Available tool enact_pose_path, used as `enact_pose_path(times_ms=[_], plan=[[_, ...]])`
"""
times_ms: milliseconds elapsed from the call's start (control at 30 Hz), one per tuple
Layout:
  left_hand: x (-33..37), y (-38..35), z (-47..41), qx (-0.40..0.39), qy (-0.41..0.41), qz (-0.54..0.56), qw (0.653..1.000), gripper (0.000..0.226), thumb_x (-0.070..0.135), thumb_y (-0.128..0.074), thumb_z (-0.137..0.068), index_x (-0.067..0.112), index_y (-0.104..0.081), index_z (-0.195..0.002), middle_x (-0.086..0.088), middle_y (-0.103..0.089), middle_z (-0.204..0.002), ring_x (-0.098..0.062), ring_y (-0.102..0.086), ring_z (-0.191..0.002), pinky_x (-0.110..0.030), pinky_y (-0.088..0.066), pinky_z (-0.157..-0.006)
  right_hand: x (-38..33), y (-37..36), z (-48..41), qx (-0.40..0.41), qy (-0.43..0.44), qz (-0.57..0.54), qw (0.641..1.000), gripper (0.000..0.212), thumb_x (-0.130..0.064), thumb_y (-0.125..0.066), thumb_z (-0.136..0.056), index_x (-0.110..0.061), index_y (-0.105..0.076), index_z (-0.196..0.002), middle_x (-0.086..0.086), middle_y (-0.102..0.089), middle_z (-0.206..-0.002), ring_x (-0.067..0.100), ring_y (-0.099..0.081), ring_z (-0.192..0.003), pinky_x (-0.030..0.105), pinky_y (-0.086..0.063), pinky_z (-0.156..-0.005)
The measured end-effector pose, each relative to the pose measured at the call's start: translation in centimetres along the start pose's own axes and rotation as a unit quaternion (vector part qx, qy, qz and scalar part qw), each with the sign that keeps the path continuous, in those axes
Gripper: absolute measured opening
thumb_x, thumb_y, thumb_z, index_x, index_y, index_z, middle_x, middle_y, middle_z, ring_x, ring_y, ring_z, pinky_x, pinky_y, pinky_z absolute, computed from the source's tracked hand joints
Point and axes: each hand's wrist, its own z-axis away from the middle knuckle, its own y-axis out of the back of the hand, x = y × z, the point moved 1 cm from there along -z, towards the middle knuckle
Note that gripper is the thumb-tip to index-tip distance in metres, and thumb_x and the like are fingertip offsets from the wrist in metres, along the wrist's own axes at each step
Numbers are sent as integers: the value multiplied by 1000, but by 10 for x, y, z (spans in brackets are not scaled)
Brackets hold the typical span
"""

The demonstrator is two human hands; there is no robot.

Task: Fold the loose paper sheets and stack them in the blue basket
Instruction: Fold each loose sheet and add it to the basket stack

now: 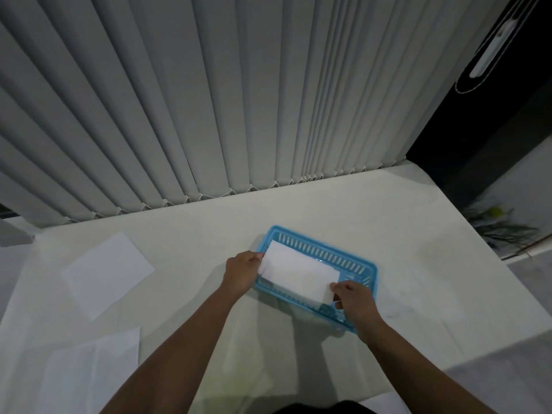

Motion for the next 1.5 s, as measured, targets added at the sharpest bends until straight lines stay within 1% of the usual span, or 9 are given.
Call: enact_pose_path(times_ms=[267, 500, 900, 1033, 1133, 1200, 1300, 1367, 1500], plan=[[-4, 6, -5, -29, 16, 89, 996, 29, 30, -42, -95, 24, -70, -92, -13, -66, -106, -27, -61, -102, -33, -46, -88, -1, -11, -5, 10, -5, -8, 1000, 22, -20, -60, -92, -12, -64, -72, 9, -65, -71, 19, -59, -62, 30, -43, -60], [-8, 6, -10, -48, 46, 133, 989, 32, 39, -49, -92, 15, -70, -98, -11, -65, -105, -20, -60, -93, -23, -43, -70, -4, -17, -5, 13, -4, -2, 1000, 20, -20, -57, -93, -8, -65, -79, 6, -63, -71, 18, -58, -63, 26, -42, -56], [-14, 1, -12, -50, 41, 150, 987, 30, 37, -50, -94, 12, -54, -77, -9, -51, -87, -14, -52, -75, -20, -39, -61, 2, -21, -4, 29, 8, 3, 1000, 19, -25, -60, -92, -8, -68, -86, 1, -67, -74, 14, -59, -61, 26, -47, -60], [-14, -1, -12, -35, 11, 137, 990, 27, 33, -49, -95, 13, -67, -99, -7, -55, -93, -18, -56, -88, -22, -45, -67, 7, -17, -8, 50, 39, 40, 997, 24, -34, -63, -88, -11, -70, -85, 1, -70, -70, 14, -62, -64, 33, -49, -69], [-19, -4, -14, 12, -59, 38, 997, 35, 35, -50, -93, 25, -60, -126, -1, -59, -128, -24, -53, -119, -40, -48, -99, 12, -14, -7, 64, 55, 118, 989, 23, -46, -61, -85, -23, -63, -86, -1, -69, -86, 16, -64, -76, 36, -53, -74], [-17, -8, -12, 48, -121, -75, 989, 45, 37, -49, -94, 25, -47, -137, 0, -49, -143, -24, -45, -129, -44, -39, -110, 15, -14, -4, 91, 125, 202, 967, 23, -47, -58, -87, -28, -59, -100, -4, -66, -98, 19, -64, -91, 40, -53, -83], [-7, -19, -4, 47, -194, -265, 943, 53, 47, -36, -96, 31, -29, -147, 0, -26, -158, -25, -28, -140, -42, -24, -116, 21, -23, -5, 92, 291, 381, 873, 43, -46, -48, -93, -26, -51, -131, -1, -56, -135, 24, -52, -124, 43, -40, -103], [-9, -25, -2, 25, -200, -334, 921, 60, 57, -18, -94, 32, -22, -149, -4, -13, -162, -29, -20, -145, -47, -15, -119, 24, -31, -9, 63, 312, 475, 821, 60, -57, -26, -95, -23, -40, -142, 2, -42, -150, 31, -41, -136, 50, -31, -111], [-21, -31, -6, 11, -192, -388, 902, 91, 68, 23, -72, 35, -5, -151, -7, 3, -163, -32, -7, -149, -53, -3, -119, 32, -33, -20, 6, 290, 537, 792, 88, -66, 14, -83, -22, -19, -152, 3, -17, -161, 33, -13, -148, 55, -6, -116]])
